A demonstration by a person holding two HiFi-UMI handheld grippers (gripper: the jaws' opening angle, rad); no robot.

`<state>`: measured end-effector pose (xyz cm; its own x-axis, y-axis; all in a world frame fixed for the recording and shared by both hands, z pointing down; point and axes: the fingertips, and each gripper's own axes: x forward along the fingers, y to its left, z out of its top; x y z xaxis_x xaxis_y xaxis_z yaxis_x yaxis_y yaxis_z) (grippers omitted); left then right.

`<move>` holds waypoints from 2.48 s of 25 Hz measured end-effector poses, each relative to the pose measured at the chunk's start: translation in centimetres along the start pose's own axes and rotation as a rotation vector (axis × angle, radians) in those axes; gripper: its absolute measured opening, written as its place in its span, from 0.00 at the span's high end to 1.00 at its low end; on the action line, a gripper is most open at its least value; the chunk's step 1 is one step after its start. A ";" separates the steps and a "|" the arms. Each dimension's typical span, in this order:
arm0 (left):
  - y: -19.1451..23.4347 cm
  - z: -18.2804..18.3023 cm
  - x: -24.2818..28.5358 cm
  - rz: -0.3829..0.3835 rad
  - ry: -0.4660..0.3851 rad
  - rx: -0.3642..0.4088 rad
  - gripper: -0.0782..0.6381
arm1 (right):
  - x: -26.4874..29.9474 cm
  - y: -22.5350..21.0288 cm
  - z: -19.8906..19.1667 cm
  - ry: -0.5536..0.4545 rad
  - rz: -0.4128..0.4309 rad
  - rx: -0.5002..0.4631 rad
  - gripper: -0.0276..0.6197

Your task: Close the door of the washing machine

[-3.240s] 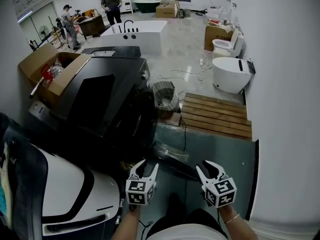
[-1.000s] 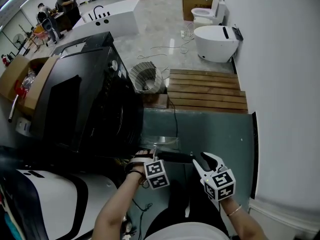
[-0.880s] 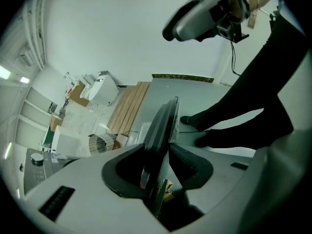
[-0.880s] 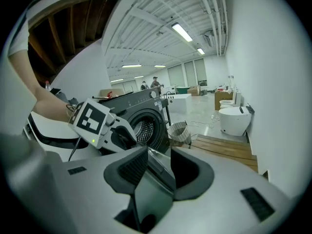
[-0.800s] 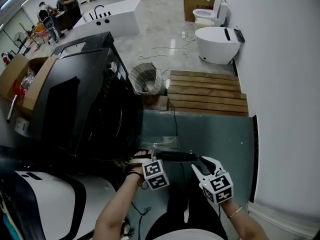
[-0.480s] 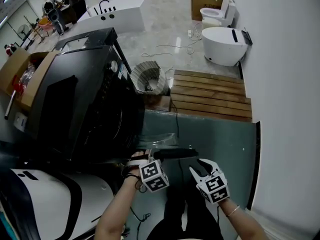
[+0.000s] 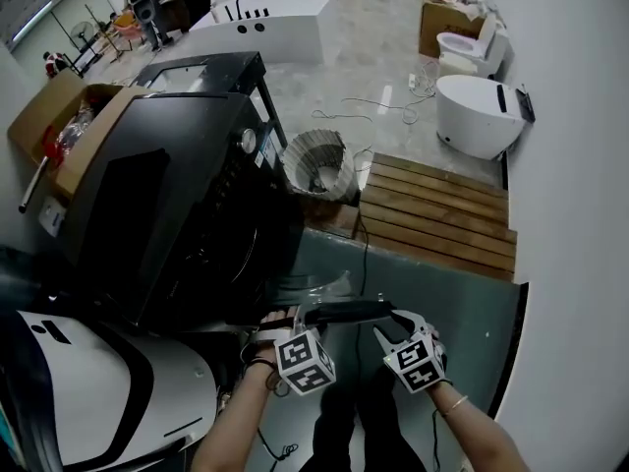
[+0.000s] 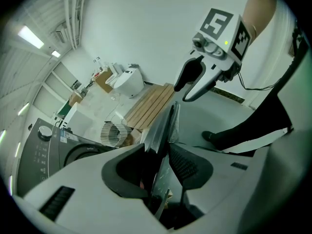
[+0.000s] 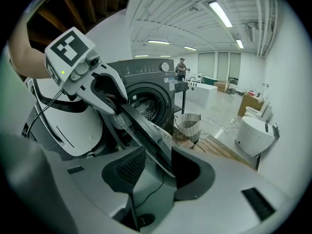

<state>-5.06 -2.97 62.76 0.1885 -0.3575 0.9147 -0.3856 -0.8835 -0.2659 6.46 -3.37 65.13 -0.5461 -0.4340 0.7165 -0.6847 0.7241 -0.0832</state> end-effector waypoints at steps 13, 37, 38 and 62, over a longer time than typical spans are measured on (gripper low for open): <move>5.3 0.7 2.4 0.081 0.048 -0.150 0.64 | 7.3 -4.7 3.2 0.057 0.083 -0.281 0.76; 12.0 1.1 4.9 0.145 0.137 -0.376 0.62 | 12.6 -10.0 8.8 0.018 0.177 -0.297 0.75; 12.4 1.0 5.0 0.143 0.137 -0.386 0.62 | 12.9 -10.2 9.1 0.018 0.177 -0.295 0.75; 25.6 -4.1 7.3 0.292 0.214 -0.641 0.62 | 25.5 -12.3 22.1 0.020 0.296 -0.456 0.76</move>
<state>-17.29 -26.97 63.90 -0.1582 -0.4266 0.8905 -0.8576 -0.3877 -0.3381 -9.68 -35.22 69.08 -0.6716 -0.1688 0.7215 -0.2211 0.9750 0.0223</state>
